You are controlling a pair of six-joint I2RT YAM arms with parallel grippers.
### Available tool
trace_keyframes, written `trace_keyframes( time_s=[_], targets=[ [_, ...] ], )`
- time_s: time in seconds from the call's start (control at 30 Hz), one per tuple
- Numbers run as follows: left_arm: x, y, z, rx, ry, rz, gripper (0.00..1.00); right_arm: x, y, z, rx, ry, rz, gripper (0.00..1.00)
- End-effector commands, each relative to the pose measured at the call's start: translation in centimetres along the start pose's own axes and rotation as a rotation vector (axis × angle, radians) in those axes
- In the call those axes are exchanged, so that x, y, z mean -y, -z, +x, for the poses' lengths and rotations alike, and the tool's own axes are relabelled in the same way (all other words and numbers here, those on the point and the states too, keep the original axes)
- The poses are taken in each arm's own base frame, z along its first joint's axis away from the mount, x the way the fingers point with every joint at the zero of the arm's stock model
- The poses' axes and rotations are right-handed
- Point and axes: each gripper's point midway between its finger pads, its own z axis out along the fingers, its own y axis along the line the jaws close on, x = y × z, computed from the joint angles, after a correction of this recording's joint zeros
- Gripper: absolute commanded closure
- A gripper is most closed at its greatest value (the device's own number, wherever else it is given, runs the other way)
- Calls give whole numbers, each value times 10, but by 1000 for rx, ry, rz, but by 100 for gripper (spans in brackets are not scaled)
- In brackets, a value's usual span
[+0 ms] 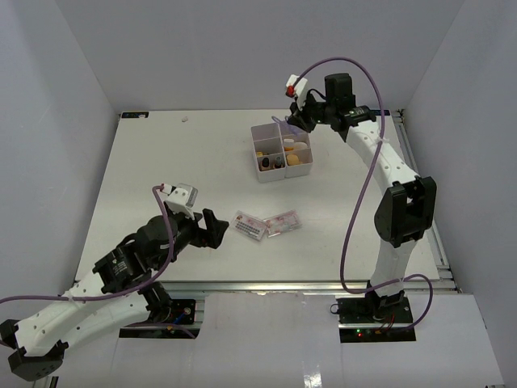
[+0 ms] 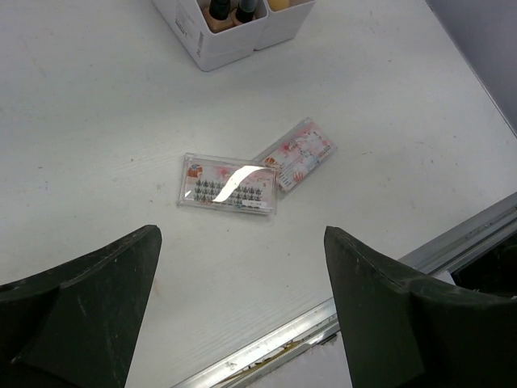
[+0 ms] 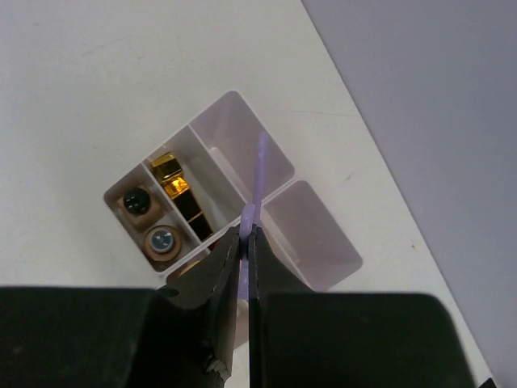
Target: Organize the makeup
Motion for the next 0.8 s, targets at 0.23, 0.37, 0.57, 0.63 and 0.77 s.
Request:
trace_keyframes(
  time_s=[0.23, 0.37, 0.57, 0.63, 0.77],
  targets=[
    [-12, 4, -4, 30, 1, -51, 6, 35, -14, 4, -13, 298, 35, 92],
    [-13, 4, -4, 32, 2, -55, 6, 36, -7, 15, -69, 422, 21, 92],
    [-13, 4, -4, 34, 3, -52, 5, 34, -4, 35, -151, 506, -4, 92],
    [-12, 4, -3, 30, 1, -51, 5, 35, -4, 40, -176, 511, -8, 92],
    [-13, 6, -5, 43, 8, -49, 5, 39, -3, 47, -225, 570, -13, 92]
  ],
)
